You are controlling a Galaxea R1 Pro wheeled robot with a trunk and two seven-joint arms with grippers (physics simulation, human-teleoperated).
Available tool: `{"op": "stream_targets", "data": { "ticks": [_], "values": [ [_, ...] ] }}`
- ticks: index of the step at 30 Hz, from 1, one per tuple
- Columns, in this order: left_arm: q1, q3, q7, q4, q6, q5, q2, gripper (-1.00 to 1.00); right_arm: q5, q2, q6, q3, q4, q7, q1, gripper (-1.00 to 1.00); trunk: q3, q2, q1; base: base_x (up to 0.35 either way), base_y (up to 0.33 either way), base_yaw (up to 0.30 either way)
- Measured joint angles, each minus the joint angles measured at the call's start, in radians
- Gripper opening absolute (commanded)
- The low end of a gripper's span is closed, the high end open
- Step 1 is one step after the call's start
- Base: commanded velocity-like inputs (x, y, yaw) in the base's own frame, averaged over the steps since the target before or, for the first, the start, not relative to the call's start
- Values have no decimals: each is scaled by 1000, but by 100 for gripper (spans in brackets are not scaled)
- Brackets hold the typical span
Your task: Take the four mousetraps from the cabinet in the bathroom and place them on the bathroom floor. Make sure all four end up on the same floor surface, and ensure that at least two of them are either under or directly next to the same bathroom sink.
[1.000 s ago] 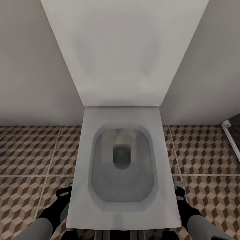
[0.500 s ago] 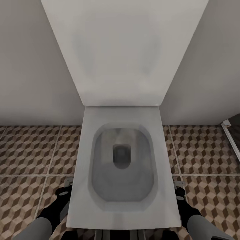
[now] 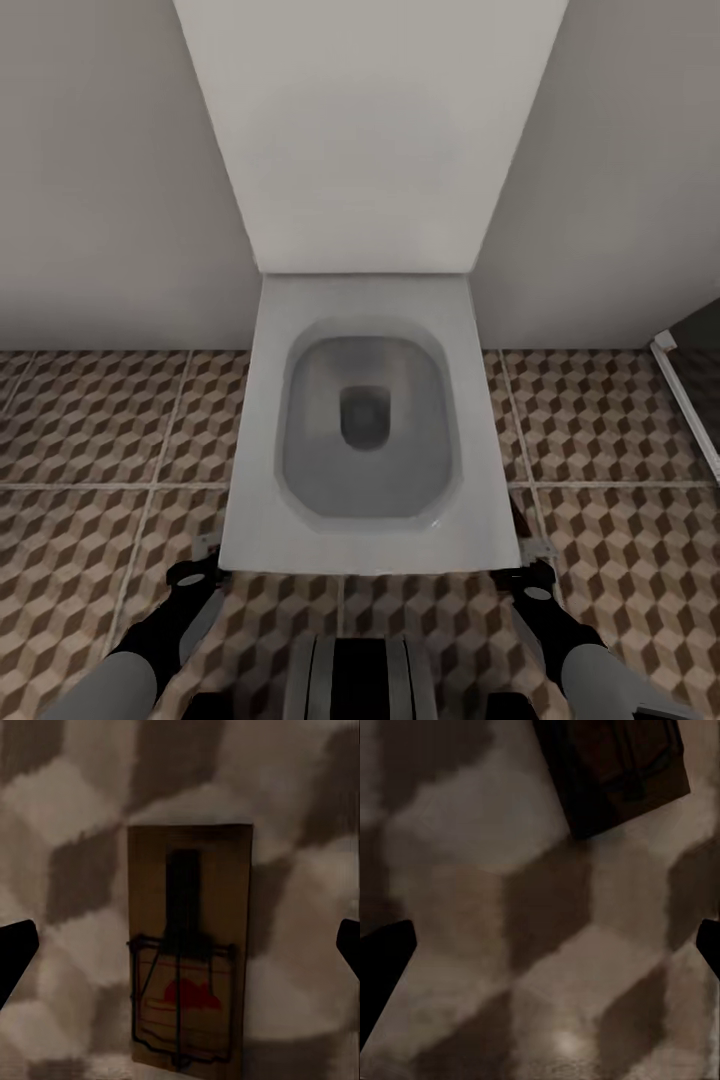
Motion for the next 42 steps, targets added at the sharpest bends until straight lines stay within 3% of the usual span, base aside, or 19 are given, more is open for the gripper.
{"op": "stream_targets", "data": {
  "ticks": [42],
  "values": [
    [0,0,1,1,-1,0,-2,100,0,0,0,1,0,1,0,100,0,0,0,-344,0,0]
  ]
}}
